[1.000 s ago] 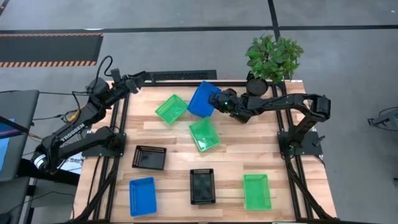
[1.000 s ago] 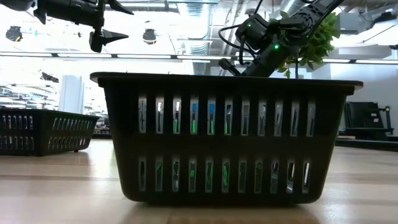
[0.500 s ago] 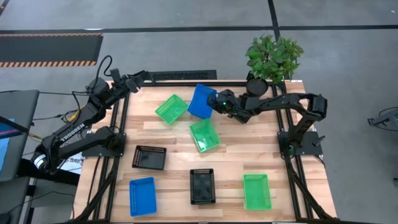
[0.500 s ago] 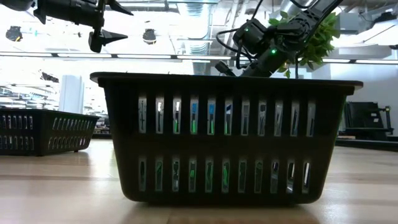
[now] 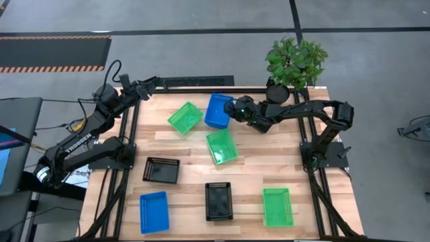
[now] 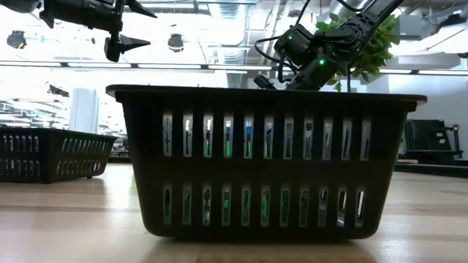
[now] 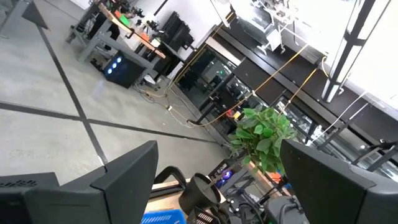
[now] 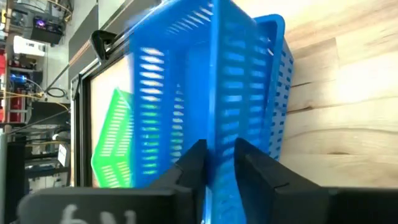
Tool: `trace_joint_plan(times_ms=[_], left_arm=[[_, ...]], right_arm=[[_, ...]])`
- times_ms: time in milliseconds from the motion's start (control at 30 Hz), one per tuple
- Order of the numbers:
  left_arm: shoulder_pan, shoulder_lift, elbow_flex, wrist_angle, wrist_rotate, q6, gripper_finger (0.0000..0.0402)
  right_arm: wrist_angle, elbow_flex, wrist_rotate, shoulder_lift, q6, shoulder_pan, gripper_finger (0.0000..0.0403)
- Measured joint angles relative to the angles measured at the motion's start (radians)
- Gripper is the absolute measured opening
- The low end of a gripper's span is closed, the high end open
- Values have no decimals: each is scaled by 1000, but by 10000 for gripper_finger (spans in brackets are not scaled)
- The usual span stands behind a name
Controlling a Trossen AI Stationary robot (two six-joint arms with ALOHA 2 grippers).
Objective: Stack baskets by color
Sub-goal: Stack the middle blue bin on the top blue bin, then stack the middle green bin on the top green bin
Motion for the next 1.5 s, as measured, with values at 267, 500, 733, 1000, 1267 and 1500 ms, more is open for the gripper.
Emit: trace_joint_plan(times_ms=[267,500,733,1000,1267,1500], left_arm=[[0,0,0,0,1,0,325],[0,0,0,0,19,-1,325],[0,0,0,-6,102,-42,325],[0,30,0,-61,108,-42,325],[0,90,0,-62,185,-44,325],[0,116,0,-155,169,63,325]], right_arm=[[0,0,0,-2,-37,-13,174],[-25,0,-25,-78,-115,-21,191],[-276,0,-145,-207,-161,66,178],[-472,0,-166,-246,-119,240,182],[-470,11,-161,-121,-74,318,203],[-484,76,-158,-19,-109,329,193]])
